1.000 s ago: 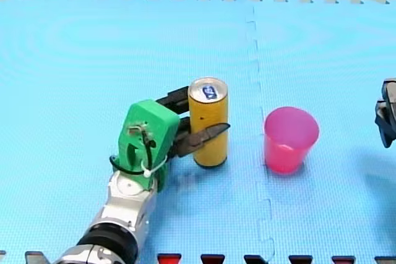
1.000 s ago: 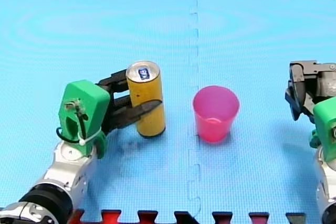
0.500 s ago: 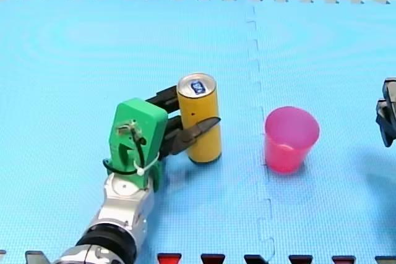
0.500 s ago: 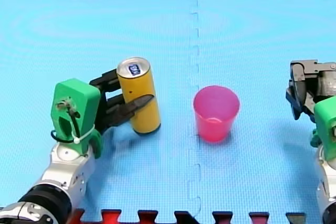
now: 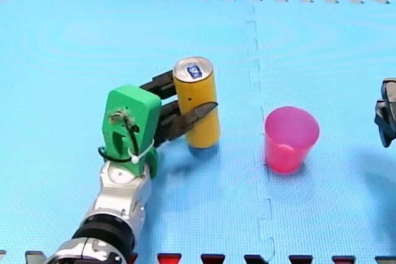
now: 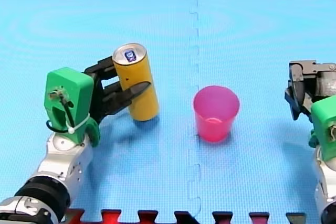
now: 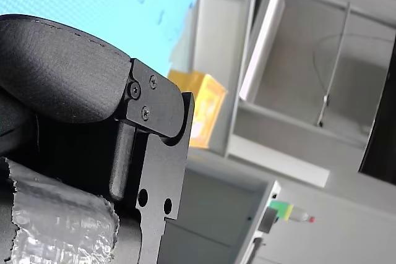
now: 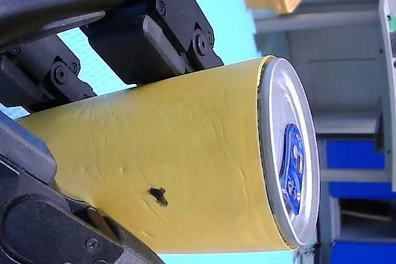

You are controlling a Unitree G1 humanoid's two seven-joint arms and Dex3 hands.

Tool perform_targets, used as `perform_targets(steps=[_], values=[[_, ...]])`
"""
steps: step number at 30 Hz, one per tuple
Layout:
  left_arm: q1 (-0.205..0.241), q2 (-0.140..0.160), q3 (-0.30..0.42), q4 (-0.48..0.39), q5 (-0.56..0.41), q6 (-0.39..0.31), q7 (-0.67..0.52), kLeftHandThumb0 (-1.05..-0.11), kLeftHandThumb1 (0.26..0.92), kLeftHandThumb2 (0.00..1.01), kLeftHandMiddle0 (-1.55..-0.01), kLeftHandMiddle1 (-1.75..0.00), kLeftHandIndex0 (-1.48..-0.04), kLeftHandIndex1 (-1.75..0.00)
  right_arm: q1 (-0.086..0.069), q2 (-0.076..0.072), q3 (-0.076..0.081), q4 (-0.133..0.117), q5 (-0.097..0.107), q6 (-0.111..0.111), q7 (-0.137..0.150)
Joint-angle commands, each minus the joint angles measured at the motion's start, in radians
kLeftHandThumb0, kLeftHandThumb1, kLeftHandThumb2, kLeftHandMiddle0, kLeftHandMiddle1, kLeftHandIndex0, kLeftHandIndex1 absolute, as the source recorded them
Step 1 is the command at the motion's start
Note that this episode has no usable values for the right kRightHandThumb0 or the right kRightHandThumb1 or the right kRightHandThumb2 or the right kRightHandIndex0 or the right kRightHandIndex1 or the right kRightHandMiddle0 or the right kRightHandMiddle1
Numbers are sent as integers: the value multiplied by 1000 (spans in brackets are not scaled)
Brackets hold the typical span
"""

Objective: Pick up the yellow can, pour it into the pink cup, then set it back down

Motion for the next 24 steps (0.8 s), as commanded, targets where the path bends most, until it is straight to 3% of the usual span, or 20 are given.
perform_targets(steps=[1, 4, 7, 12, 18, 24], values=[[-17, 6, -11, -13, 15, -46, 22, -371, 746, 0, -1363, -11, -1240, -6, -6, -1, 0, 5, 0, -4, -5], [-18, 13, -33, -4, 57, -134, 69, -366, 744, 0, -1361, -7, -1237, -3, -8, 0, 2, 8, -3, -3, -10], [-24, 20, -56, 8, 100, -172, 121, -361, 744, 0, -1359, -5, -1238, -2, -11, 1, 4, 11, -6, -3, -16], [-33, 28, -105, 10, 184, -183, 241, -357, 744, 0, -1344, 0, -1239, -2, -16, 2, 4, 16, -9, 0, -21], [-47, 63, -187, 13, 319, -177, 400, -354, 745, 0, -1335, 0, -1237, 0, -15, 4, 5, 8, -7, 10, -19], [-88, 80, -252, 7, 412, -159, 523, -358, 745, 0, -1327, 0, -1218, 0, -18, 7, 10, 11, -16, 19, -34]])
